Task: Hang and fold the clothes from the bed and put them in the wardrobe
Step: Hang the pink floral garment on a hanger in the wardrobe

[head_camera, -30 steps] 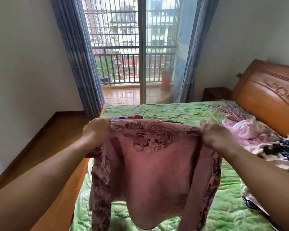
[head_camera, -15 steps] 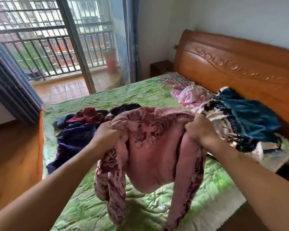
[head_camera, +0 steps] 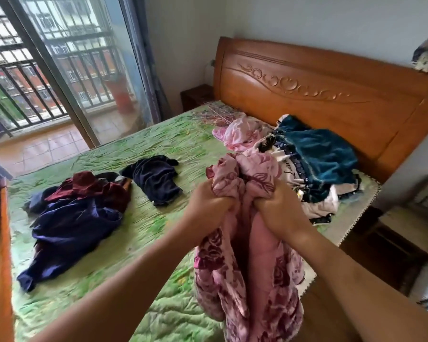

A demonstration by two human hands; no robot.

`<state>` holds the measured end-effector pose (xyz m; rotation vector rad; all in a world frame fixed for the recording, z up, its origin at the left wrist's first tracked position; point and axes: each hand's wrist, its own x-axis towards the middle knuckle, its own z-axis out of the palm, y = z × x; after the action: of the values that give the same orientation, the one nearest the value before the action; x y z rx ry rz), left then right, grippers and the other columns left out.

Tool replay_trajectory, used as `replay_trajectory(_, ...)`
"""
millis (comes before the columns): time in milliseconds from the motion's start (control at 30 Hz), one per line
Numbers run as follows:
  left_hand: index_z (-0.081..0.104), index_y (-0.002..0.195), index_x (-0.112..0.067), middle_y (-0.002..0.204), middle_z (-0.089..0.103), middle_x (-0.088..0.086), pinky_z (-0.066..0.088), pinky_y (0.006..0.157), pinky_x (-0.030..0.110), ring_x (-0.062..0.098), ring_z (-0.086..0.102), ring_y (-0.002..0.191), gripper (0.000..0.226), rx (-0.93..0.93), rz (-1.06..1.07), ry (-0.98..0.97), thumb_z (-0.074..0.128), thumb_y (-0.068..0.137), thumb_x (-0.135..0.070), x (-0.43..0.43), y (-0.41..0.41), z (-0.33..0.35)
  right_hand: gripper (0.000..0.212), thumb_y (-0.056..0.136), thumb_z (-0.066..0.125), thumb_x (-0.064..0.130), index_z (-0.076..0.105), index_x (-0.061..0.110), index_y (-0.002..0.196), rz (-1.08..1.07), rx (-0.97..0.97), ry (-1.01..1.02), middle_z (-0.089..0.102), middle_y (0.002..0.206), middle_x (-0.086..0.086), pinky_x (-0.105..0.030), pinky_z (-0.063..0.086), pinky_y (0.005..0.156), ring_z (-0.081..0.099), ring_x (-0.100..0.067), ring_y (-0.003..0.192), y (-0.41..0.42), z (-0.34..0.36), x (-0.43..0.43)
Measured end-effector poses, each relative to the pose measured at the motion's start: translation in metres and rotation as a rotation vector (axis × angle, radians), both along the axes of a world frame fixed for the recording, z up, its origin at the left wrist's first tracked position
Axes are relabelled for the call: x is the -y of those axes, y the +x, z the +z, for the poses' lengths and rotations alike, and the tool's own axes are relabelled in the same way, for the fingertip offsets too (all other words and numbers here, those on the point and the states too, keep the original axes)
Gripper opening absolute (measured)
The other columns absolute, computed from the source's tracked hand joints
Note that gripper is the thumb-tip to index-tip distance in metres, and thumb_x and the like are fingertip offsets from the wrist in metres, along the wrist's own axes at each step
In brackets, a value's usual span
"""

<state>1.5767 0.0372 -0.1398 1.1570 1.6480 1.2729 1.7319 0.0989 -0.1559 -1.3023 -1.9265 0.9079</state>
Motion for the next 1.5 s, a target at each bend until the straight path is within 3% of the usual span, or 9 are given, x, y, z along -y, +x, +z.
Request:
replay_trajectory(233,0.069,0.069,-0.008,0.065,0.070,0.010,0.057,0.062,0.041,0.023,0.065,0.061,0.012,-0.055,-0.120,-0.022,0.065,0.059,-0.014,-0.041,0.064,-0.014,0.022,0.074,0.060,0.023,0.064,0.017,0.096,-0.161,0.012,-0.085,0.071,0.085,0.000,-0.033,0.053,0.071,0.067,-0.021,0.079,0.066,-0.015,-0.009)
replay_trajectory(433,0.065,0.062,-0.011,0.052,0.060,-0.007,0.043,0.051,0.023,0.005,0.052,0.051,0.016,-0.122,-0.316,-0.024,0.067,0.073,0.001,-0.066,0.119,-0.023,0.031,0.071,0.051,0.039,0.063,0.022,0.094,-0.296,0.056,-0.108,0.068,0.080,0.008,-0.031,0.048,0.068,0.065,-0.019,0.080,0.119,-0.018,0.000)
replay_trajectory(567,0.063,0.065,-0.009,0.056,0.062,-0.007,0.046,0.056,0.028,0.005,0.055,0.057,0.006,-0.128,-0.522,-0.032,0.063,0.066,-0.015,-0.080,0.155,-0.030,0.026,0.074,0.051,0.039,0.060,0.026,0.095,-0.444,0.073,-0.125,0.064,0.079,0.014,-0.028,0.044,0.069,0.066,-0.016,0.085,0.156,-0.028,0.014)
replay_trajectory(733,0.065,0.072,-0.009,0.058,0.064,-0.003,0.049,0.054,0.028,0.004,0.057,0.056,0.011,-0.191,-0.781,-0.015,0.066,0.074,0.001,-0.092,0.204,-0.034,0.024,0.084,0.060,0.027,0.065,0.030,0.107,-0.684,0.037,-0.138,0.072,0.093,0.013,-0.029,0.054,0.077,0.066,-0.003,0.087,0.197,-0.034,0.039)
replay_trajectory(867,0.061,0.072,-0.010,0.058,0.063,0.004,0.048,0.056,0.038,0.008,0.052,0.052,0.009,-0.250,-0.957,-0.010,0.070,0.072,-0.006,-0.095,0.241,-0.037,0.013,0.085,0.058,0.027,0.062,0.033,0.094,-0.858,0.017,-0.179,0.069,0.085,0.014,-0.022,0.047,0.067,0.065,-0.010,0.081,0.218,-0.032,0.060)
replay_trajectory(967,0.058,0.066,-0.008,0.054,0.059,0.005,0.042,0.049,0.033,0.011,0.050,0.051,0.010,-0.215,-1.095,-0.041,0.068,0.068,-0.007,-0.089,0.262,-0.039,0.021,0.086,0.059,0.018,0.055,0.038,0.081,-0.973,0.049,-0.197,0.064,0.077,0.015,-0.013,0.037,0.058,0.061,-0.011,0.075,0.224,-0.029,0.085)
replay_trajectory(1233,0.050,0.063,-0.015,0.048,0.053,-0.010,0.036,0.047,0.016,-0.001,0.040,0.045,0.028,-0.158,-1.424,0.038,0.066,0.078,0.003,-0.029,0.301,-0.024,0.022,0.085,0.060,0.028,0.056,0.026,0.107,-1.281,0.070,-0.267,0.069,0.097,-0.005,-0.032,0.045,0.073,0.063,-0.030,0.090,0.226,-0.012,0.173)
replay_trajectory(1367,0.056,0.064,-0.017,0.056,0.060,-0.003,0.044,0.055,0.032,0.008,0.049,0.053,0.004,-0.124,-1.612,0.020,0.059,0.065,-0.015,0.013,0.310,-0.019,0.034,0.073,0.056,0.039,0.061,0.027,0.104,-1.427,0.011,-0.249,0.068,0.090,0.002,-0.036,0.054,0.077,0.065,-0.023,0.086,0.216,-0.007,0.228)
replay_trajectory(1500,0.059,0.064,-0.019,0.057,0.063,0.001,0.047,0.054,0.031,0.011,0.056,0.052,0.005,-0.119,-1.754,0.047,0.058,0.068,-0.017,0.066,0.307,-0.011,0.007,0.078,0.060,0.032,0.055,0.037,0.080,-1.534,-0.080,-0.199,0.065,0.079,0.009,-0.011,0.042,0.058,0.062,-0.008,0.074,0.195,-0.001,0.290)
